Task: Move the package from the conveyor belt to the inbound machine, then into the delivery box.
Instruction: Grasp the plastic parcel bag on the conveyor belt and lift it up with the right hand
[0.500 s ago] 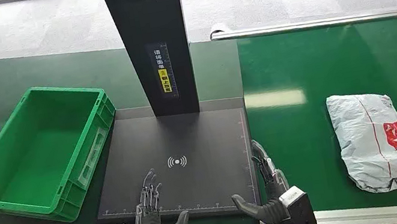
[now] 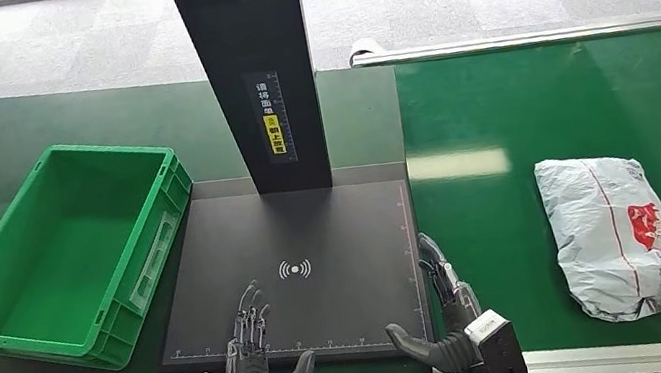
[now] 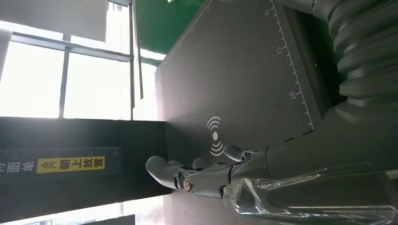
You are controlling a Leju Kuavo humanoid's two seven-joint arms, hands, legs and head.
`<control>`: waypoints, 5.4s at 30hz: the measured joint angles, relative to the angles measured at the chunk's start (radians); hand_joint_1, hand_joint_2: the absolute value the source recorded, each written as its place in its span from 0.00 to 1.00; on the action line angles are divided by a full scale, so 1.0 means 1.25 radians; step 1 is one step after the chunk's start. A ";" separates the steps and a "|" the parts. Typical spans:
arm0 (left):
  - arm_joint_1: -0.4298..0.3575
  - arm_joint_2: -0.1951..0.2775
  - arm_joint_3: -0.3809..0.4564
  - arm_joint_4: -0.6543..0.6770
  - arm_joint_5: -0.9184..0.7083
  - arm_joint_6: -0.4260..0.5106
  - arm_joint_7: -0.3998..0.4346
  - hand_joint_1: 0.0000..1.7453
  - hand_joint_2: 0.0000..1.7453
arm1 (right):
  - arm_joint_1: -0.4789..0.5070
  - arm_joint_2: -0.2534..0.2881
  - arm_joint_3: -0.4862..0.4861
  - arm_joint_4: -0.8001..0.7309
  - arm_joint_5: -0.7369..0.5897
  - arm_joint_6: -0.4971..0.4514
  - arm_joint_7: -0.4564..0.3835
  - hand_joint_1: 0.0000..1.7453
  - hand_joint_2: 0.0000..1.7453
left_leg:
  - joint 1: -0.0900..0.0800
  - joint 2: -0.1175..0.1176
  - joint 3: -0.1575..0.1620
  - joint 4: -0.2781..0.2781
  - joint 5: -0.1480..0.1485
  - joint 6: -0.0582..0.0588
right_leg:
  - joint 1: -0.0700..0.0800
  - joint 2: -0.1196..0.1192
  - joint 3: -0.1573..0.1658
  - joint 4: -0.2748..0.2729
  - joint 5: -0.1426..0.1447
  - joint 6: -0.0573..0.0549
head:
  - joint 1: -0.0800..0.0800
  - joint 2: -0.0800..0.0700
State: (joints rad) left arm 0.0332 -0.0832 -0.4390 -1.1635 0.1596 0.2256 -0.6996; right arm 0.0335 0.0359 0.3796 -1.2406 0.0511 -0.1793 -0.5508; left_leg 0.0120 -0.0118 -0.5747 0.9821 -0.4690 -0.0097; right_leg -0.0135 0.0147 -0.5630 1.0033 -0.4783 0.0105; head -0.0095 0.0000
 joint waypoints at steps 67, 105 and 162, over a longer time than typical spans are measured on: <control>0.019 0.010 -0.101 -0.026 -0.067 0.149 0.000 0.00 1.00 | 0.202 -0.077 -0.505 -0.201 0.796 -0.173 0.252 0.00 1.00 | -0.002 -0.001 0.002 0.000 -0.003 0.002 | -0.002 -0.001 0.003 -0.001 -0.003 0.002 | 0.000 0.000; 0.008 0.023 -0.127 -0.026 -0.053 0.147 0.000 0.00 1.00 | -0.130 -0.066 -0.390 0.239 0.876 -0.142 0.305 0.00 1.00 | -0.002 -0.001 0.002 0.000 -0.003 0.002 | -0.002 -0.001 0.003 -0.001 -0.002 0.002 | 0.000 0.000; 0.007 0.024 -0.094 -0.033 -0.112 0.225 0.000 0.00 1.00 | -0.122 -0.050 -0.098 -0.324 0.659 0.033 0.200 1.00 1.00 | -0.001 0.000 0.001 0.000 -0.002 0.002 | -0.001 0.000 0.002 0.000 -0.002 0.002 | 0.000 0.000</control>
State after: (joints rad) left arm 0.0420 -0.0530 -0.5563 -1.2043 0.0202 0.5070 -0.6996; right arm -0.1189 -0.0269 0.2569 -1.6451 0.8755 -0.1378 -0.3009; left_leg 0.0103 -0.0112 -0.5731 0.9821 -0.4714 -0.0070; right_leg -0.0151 0.0145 -0.5601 1.0036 -0.4810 0.0133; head -0.0096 0.0000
